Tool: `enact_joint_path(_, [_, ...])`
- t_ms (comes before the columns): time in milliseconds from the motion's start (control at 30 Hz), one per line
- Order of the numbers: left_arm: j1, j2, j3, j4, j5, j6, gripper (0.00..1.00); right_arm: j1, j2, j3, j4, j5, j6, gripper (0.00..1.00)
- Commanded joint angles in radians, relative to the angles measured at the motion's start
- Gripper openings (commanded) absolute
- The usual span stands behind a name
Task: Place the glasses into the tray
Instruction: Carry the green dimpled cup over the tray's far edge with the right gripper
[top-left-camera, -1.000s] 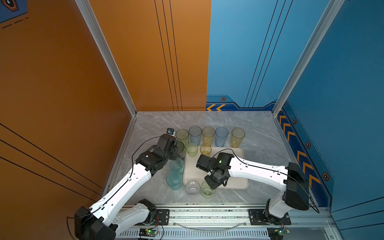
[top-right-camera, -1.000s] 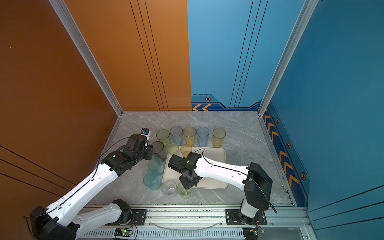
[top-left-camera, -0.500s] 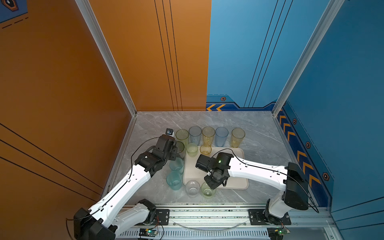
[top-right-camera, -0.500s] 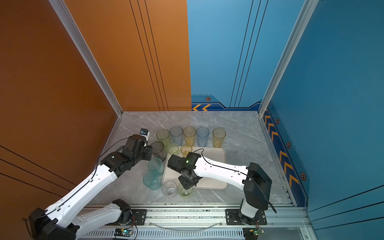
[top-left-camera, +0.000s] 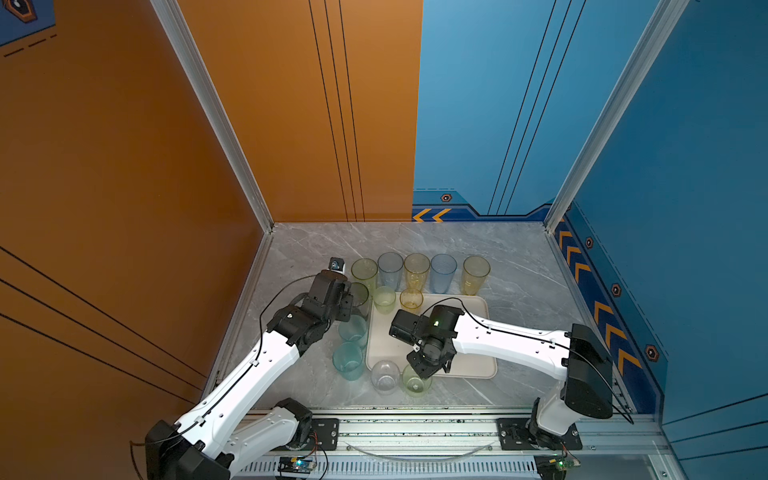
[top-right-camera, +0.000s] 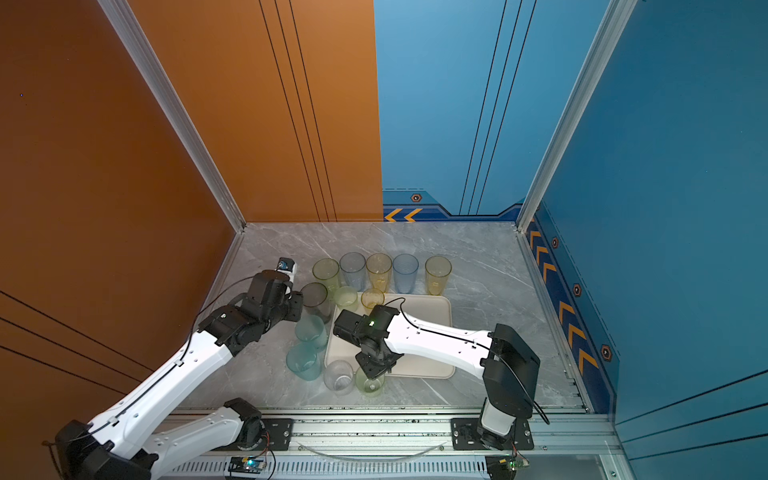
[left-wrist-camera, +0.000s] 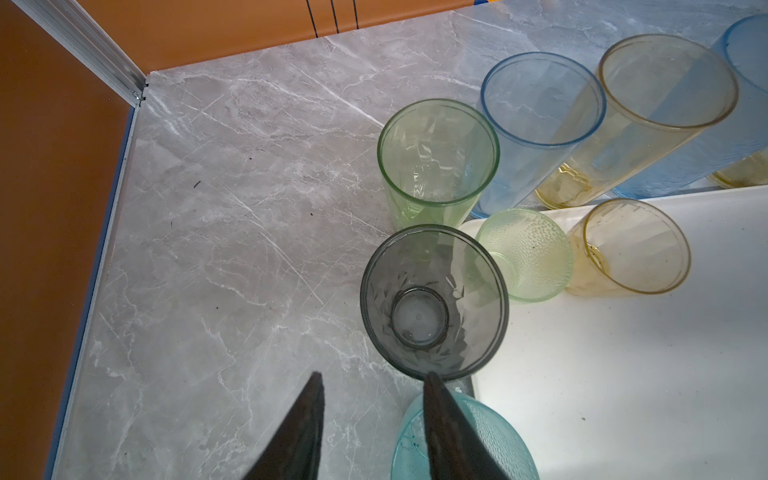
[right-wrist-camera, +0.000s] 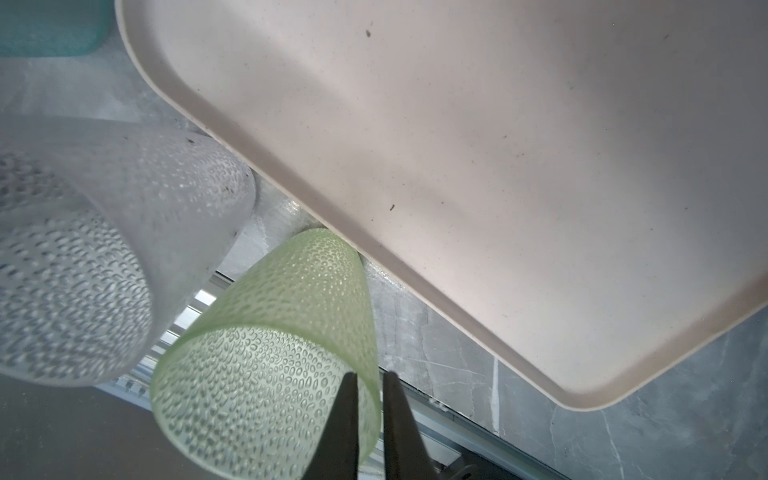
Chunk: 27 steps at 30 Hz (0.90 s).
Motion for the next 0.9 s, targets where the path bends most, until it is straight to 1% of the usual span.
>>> enact_joint_path(0, [0.014,-0.019,-0.014,-0.016,0.018,0.011,0.41,0.010,0.026,0.021,-0.032,-0.004,-0.004,0.08])
enact_joint_path(233, [0.020,-0.022,-0.016,-0.016,0.021,0.013,0.41,0.009,0.026,0.023,-0.032,0.003,-0.003,0.02])
enact_joint_path(500, [0.025,-0.019,-0.020,-0.008,0.028,0.017,0.41,-0.005,-0.028,0.043,-0.075,0.074,-0.007,0.00])
enact_joint_path(700, [0.028,0.004,-0.005,-0.004,0.032,0.024,0.41,-0.083,-0.097,0.053,-0.091,0.098,-0.025,0.00])
enact_joint_path(867, [0.028,0.001,0.009,-0.004,0.038,0.022,0.41,-0.171,-0.130,0.069,-0.098,0.135,-0.060,0.00])
